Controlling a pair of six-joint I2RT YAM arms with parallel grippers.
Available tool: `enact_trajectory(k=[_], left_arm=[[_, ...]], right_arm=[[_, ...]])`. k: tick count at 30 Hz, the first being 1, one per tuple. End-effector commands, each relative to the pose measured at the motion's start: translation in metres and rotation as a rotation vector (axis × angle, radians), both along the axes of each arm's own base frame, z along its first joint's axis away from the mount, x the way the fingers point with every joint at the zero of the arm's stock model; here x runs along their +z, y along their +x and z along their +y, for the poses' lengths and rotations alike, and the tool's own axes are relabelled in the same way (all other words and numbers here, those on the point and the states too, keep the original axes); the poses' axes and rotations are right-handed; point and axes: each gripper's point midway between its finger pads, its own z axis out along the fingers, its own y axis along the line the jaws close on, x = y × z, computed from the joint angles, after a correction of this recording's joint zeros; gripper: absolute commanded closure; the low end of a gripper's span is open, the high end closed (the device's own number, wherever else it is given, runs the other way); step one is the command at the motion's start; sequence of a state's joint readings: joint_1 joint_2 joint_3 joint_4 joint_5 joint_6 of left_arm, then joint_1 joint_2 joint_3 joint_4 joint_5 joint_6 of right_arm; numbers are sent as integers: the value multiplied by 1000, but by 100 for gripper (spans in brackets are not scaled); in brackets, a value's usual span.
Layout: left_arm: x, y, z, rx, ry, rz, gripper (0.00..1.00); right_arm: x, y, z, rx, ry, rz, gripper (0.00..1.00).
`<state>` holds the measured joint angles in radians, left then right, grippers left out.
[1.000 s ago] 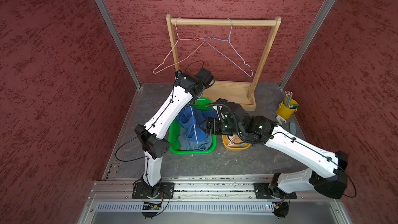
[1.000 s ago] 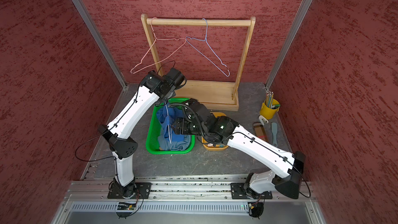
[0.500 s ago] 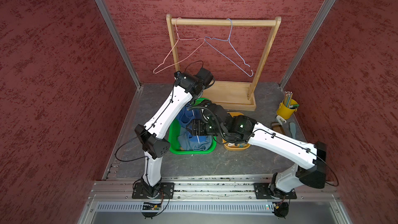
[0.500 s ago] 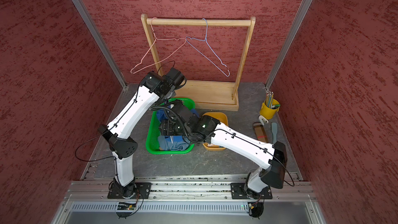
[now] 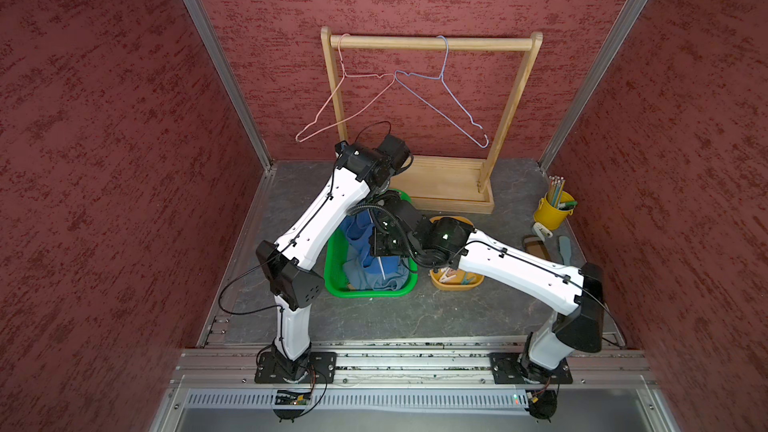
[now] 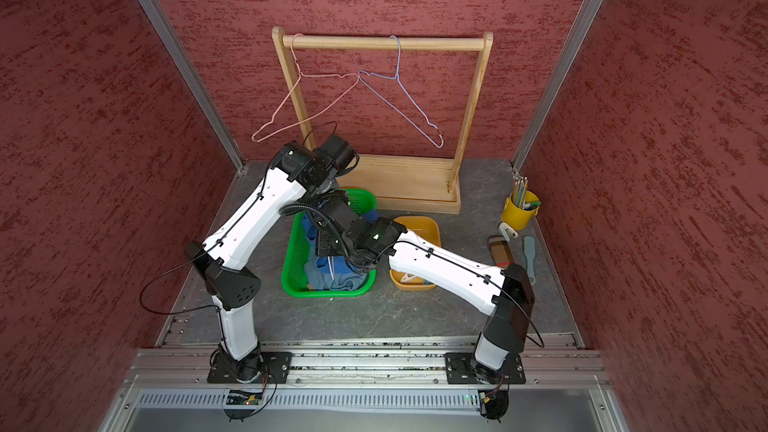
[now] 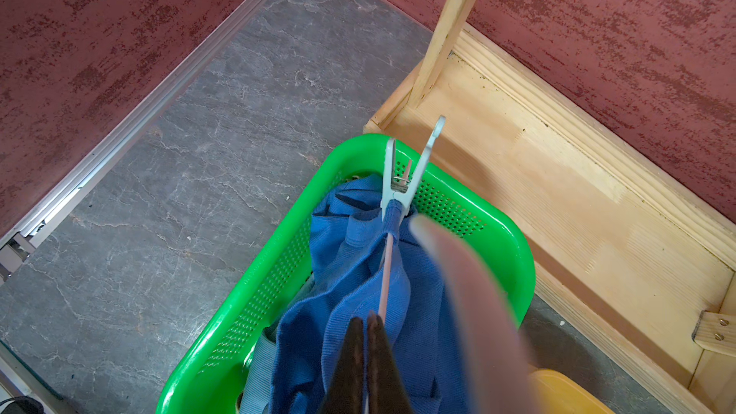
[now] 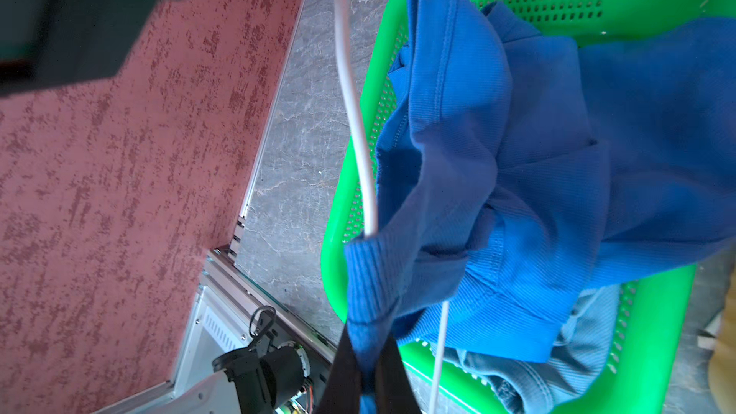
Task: Remove the clothespins securing tank tops to the hanger
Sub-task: Adjust the hanger.
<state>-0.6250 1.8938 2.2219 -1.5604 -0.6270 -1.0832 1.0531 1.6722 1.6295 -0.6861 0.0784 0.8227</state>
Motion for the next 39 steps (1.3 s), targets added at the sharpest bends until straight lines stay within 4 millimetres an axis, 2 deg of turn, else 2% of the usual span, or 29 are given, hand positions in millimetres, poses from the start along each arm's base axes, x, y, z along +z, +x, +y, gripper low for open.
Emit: enact_trajectory(k=[1,3,4,7,14,17,23,28,31,35,39], left_arm=[[13,-4,9,-47,-57,-17,78],[16,-6,13,-83,-117,-27,61],[18,-9,16,-93,-160,-39,43],[24,-22,29,-99,-285,-50,2],[17,-52,64,-135,-517,77,1],[16,-52,77,-119,-644,66,1],[21,-28,90,-96,-887,-23,0],[13,-11,85,-106,-964,6,0],[-3,-5,74,-113,-1040,81,0],[-32,-15,69,-110,-1029,238,1],[-54,-26,70,-76,-1055,310,1]], right_arm=[[13,3,-10,-21,7,-45,100],[8,0,-15,-18,0,-44,100],[7,-2,-18,-17,-3,-42,100],[5,-6,-23,-14,3,-39,100],[-4,-15,-26,42,-38,-31,100],[-4,-24,-28,88,-53,-44,100],[0,-39,-37,173,-135,-92,100],[0,-54,-34,257,-203,-150,100],[9,-61,-33,269,-231,-199,100],[19,-61,-35,246,-226,-236,100],[24,-58,-41,220,-240,-259,100]])
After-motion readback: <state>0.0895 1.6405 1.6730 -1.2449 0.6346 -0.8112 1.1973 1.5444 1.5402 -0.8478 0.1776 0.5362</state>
